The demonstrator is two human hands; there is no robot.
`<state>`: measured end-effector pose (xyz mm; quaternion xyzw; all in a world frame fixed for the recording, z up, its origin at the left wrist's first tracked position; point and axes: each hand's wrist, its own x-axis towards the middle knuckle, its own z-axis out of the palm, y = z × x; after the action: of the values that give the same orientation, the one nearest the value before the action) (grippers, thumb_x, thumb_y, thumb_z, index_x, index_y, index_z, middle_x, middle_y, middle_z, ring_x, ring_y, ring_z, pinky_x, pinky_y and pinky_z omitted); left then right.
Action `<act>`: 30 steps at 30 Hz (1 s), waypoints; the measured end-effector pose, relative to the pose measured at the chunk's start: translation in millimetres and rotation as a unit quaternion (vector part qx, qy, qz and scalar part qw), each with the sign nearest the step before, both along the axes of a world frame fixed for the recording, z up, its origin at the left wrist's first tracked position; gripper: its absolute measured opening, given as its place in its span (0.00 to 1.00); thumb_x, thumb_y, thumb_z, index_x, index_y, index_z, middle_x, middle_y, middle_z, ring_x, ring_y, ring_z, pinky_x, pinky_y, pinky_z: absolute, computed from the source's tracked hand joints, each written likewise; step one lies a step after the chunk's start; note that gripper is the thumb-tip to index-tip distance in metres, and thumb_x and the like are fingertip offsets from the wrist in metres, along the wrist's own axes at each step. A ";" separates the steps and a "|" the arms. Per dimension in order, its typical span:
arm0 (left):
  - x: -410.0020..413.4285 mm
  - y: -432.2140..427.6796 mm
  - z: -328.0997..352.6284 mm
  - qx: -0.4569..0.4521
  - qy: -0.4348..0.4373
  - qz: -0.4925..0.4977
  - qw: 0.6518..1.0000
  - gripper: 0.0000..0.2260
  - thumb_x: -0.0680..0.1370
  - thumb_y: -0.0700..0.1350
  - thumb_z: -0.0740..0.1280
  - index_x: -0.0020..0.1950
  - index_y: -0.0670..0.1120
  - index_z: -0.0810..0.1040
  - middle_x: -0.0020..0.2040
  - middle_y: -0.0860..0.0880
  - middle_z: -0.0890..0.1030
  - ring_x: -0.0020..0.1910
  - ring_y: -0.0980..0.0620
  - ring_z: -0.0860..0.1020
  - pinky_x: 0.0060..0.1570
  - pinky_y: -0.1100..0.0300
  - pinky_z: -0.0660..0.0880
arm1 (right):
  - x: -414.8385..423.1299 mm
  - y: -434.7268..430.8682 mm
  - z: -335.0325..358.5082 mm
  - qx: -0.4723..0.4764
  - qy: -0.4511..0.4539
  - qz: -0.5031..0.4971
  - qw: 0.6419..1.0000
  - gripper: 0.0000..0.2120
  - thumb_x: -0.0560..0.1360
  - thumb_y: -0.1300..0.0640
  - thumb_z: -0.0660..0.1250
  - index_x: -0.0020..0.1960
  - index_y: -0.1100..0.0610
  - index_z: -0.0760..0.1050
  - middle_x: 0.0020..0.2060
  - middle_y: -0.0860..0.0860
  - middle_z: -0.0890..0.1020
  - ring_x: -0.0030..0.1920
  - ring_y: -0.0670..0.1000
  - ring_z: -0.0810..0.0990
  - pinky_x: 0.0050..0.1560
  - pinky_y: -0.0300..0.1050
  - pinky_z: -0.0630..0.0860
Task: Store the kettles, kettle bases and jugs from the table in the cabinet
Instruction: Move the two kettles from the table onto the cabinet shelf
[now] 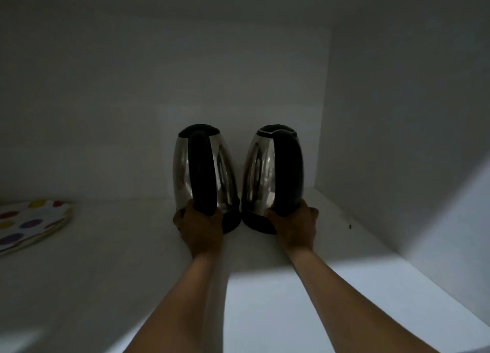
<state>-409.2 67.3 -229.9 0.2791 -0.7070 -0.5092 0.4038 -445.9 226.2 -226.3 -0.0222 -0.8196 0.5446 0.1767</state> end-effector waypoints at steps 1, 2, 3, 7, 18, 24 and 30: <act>-10.2 -4.6 0.2 -0.001 -0.005 0.003 1.000 0.20 0.67 0.42 0.75 0.58 0.39 0.80 0.54 0.35 0.81 0.58 0.35 0.78 0.53 0.44 0.79 | -11.4 -1.8 0.8 0.002 -0.001 0.011 1.000 0.27 0.68 0.51 0.76 0.63 0.58 0.73 0.56 0.57 0.71 0.56 0.62 0.77 0.54 0.47 0.73; -18.6 -8.2 0.7 0.000 -0.007 0.007 1.000 0.19 0.67 0.42 0.75 0.57 0.39 0.80 0.53 0.35 0.81 0.58 0.35 0.79 0.51 0.44 0.79 | -21.7 -3.9 1.7 0.002 0.000 0.020 1.000 0.28 0.68 0.51 0.76 0.63 0.58 0.72 0.55 0.56 0.70 0.55 0.62 0.77 0.54 0.48 0.73; -25.1 -10.1 0.6 0.002 -0.010 0.010 1.000 0.19 0.67 0.42 0.75 0.56 0.38 0.80 0.53 0.35 0.81 0.57 0.36 0.79 0.51 0.44 0.79 | -30.2 -6.4 2.3 0.002 0.000 0.026 1.000 0.29 0.67 0.51 0.77 0.64 0.58 0.72 0.54 0.55 0.69 0.54 0.62 0.78 0.56 0.49 0.75; -42.6 -8.0 1.4 -0.002 -0.012 0.036 0.999 0.17 0.71 0.40 0.74 0.58 0.36 0.78 0.62 0.33 0.73 0.57 0.36 0.77 0.57 0.47 0.76 | -61.0 -17.8 1.6 0.001 0.005 0.041 0.999 0.31 0.66 0.50 0.78 0.64 0.60 0.72 0.58 0.58 0.71 0.56 0.60 0.78 0.60 0.54 0.77; 9.2 -32.8 2.0 0.021 -0.177 -0.019 0.984 0.19 0.75 0.41 0.68 0.60 0.31 0.72 0.59 0.34 0.78 0.58 0.36 0.79 0.53 0.49 0.77 | -60.0 -14.9 -5.5 0.003 -0.087 0.059 0.994 0.40 0.66 0.60 0.79 0.68 0.69 0.59 0.66 0.67 0.72 0.66 0.65 0.72 0.65 0.56 0.72; 123.9 -21.5 21.3 -0.065 -0.267 -0.018 0.961 0.30 0.78 0.42 0.65 0.76 0.36 0.57 0.70 0.37 0.71 0.68 0.39 0.72 0.65 0.52 0.71 | 34.9 -20.9 5.3 0.088 -0.094 0.112 0.985 0.41 0.76 0.62 0.68 0.77 0.68 0.45 0.74 0.67 0.61 0.72 0.65 0.65 0.69 0.51 0.65; 289.5 6.4 23.1 -0.207 -0.276 0.047 0.937 0.21 0.80 0.45 0.64 0.70 0.40 0.64 0.67 0.38 0.71 0.66 0.39 0.72 0.64 0.50 0.69 | 214.9 -32.9 14.8 0.191 -0.013 0.222 0.956 0.25 0.78 0.53 0.65 0.72 0.59 0.63 0.70 0.61 0.66 0.67 0.65 0.70 0.63 0.54 0.70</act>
<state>-119.8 73.7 -206.8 0.3521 -0.8663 -0.2349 0.2652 -231.1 193.2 -211.5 0.1873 -0.8949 0.4028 0.0422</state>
